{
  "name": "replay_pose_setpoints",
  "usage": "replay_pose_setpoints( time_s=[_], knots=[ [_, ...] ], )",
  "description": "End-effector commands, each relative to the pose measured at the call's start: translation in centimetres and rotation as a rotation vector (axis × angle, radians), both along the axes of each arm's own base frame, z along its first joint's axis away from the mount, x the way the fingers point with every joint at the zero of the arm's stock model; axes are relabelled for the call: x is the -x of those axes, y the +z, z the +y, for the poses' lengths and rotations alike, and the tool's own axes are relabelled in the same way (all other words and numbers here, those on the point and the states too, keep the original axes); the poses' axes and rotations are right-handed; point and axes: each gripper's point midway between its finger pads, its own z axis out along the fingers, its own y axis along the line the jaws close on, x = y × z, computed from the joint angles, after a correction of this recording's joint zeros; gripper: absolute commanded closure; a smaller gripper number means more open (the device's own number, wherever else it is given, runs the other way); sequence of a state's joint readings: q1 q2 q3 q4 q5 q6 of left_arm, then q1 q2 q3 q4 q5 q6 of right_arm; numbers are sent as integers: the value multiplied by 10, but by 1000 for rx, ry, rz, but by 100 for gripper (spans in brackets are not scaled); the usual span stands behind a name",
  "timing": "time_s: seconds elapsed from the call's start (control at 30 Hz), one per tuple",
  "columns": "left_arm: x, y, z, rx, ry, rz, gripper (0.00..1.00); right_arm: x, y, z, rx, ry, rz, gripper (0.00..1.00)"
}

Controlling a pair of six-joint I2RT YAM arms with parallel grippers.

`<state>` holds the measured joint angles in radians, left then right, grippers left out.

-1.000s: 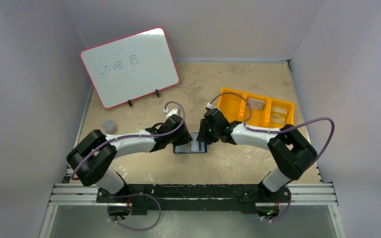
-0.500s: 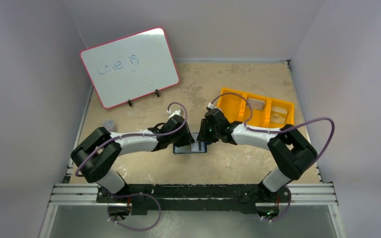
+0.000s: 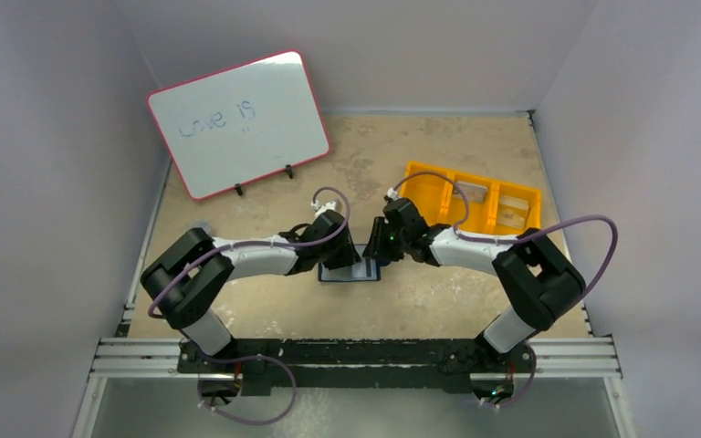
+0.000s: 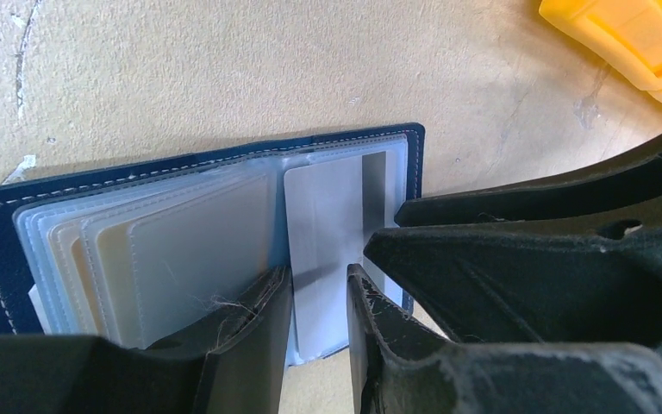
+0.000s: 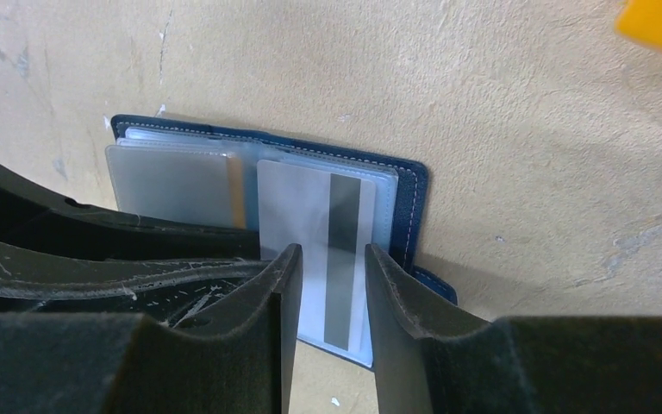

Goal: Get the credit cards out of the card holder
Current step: Remove the credit card from the card holder.

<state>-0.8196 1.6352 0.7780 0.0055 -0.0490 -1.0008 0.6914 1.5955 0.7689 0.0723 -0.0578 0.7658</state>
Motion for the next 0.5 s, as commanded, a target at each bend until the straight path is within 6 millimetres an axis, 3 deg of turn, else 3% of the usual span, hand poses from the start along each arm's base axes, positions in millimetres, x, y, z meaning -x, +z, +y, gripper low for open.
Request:
replay_pose_setpoints(
  time_s=[0.0, 0.1, 0.3, 0.47],
  knots=[
    [9, -23, 24, -94, 43, 36, 71, 10, -18, -11, -5, 0, 53, 65],
    [9, -21, 19, -43, 55, 28, 76, 11, -21, -11, -34, 11, 66, 67],
    [6, -18, 11, 51, 95, 14, 88, 12, -25, -9, -57, 35, 78, 83],
    [4, -13, 12, 99, 140, 0, 89, 12, -28, -11, -54, 32, 85, 89]
  ],
)
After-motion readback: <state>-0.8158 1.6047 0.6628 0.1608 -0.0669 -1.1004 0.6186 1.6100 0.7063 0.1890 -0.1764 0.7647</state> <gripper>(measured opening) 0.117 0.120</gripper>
